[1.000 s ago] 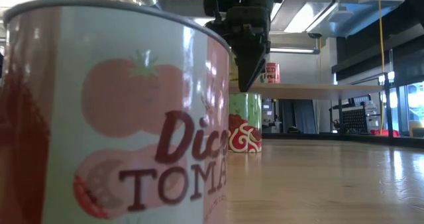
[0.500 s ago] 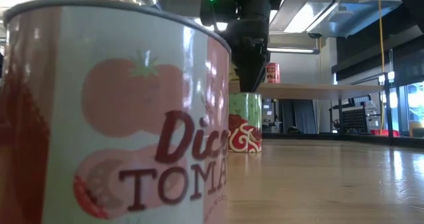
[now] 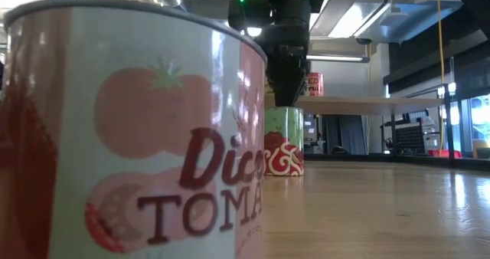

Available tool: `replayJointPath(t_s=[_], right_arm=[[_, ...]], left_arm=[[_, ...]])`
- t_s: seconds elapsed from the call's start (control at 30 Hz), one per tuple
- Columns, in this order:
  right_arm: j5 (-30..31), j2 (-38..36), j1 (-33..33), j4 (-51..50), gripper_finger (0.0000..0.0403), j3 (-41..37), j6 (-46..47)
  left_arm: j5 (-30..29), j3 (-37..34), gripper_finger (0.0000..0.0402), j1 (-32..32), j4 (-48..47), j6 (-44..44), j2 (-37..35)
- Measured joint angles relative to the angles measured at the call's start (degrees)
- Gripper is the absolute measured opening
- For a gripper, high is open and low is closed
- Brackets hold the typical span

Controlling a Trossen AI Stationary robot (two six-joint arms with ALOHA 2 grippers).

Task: Pick and place cans onto a shelf
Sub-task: Put the green and red can on the shelf

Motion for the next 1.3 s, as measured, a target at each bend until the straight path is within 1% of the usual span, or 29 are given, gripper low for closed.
replayJointPath(t_s=[0.17,0.47,0.6,0.8,0.83,0.9,0.97,1.07,1.3], right_arm=[[-1.7,-0.2,0.0,-1.1,0.0006,0.9,-1.5],[-1.0,0.3,0.3,-13.3,0.0004,9.4,-4.6],[3.3,0.2,0.5,-17.7,0.0003,13.1,-5.7],[4.0,0.1,0.6,-25.1,0.0002,20.2,-7.4],[4.6,0.0,0.6,-26.5,0.0002,21.6,-7.5],[7.6,0.0,0.7,-30.5,0.0002,24.5,-7.4],[9.7,-0.4,0.7,-30.2,0.0002,26.5,-7.0],[9.5,-2.3,0.7,-30.7,0.0002,28.4,-6.2],[9.7,-7.1,0.1,-30.3,0.0002,28.2,-4.4]], left_arm=[[0.0,0.0,0.005,0.0,0.0,0.0,0.0],[0.0,0.0,0.005,0.0,0.0,0.0,0.0],[0.0,0.0,0.005,0.0,0.0,0.1,0.0],[0.0,0.0,0.005,0.0,0.0,0.1,0.0],[0.0,0.0,0.005,0.0,0.0,0.1,0.0],[0.0,0.0,0.005,0.0,0.0,0.1,0.0],[0.0,0.0,0.005,0.0,0.0,0.1,0.0],[0.0,0.0,0.005,0.0,0.0,0.1,0.0],[0.0,0.0,0.005,0.0,0.0,0.1,0.0]])
